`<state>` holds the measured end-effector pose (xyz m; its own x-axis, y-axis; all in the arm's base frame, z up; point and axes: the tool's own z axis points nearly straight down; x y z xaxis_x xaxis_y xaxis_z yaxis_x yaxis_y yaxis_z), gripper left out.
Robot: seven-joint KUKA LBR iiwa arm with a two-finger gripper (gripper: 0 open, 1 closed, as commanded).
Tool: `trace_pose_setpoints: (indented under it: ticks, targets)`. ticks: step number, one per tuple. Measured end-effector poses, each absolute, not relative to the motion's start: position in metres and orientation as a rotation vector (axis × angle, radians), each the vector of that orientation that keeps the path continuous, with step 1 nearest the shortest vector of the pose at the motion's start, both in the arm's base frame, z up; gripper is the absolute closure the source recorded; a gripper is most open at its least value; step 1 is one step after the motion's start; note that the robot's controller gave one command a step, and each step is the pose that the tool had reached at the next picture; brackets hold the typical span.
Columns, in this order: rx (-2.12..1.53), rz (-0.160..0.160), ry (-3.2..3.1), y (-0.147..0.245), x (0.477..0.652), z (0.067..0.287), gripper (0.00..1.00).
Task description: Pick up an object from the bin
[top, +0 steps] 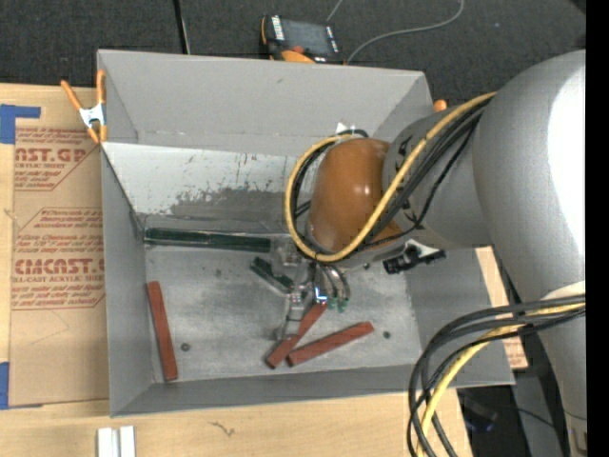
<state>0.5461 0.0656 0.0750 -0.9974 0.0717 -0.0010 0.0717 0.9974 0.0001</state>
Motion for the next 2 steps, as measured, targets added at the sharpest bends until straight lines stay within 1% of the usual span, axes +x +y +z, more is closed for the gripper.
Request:
trace_pose_setpoints:
  ticks: [1, 2]
  targets:
    - [-0.033, -0.005, 3.139, -0.026, 0.539, 0.072, 0.0]
    - [0.137, -0.001, 3.139, -0.053, 0.486, 0.117, 0.0]
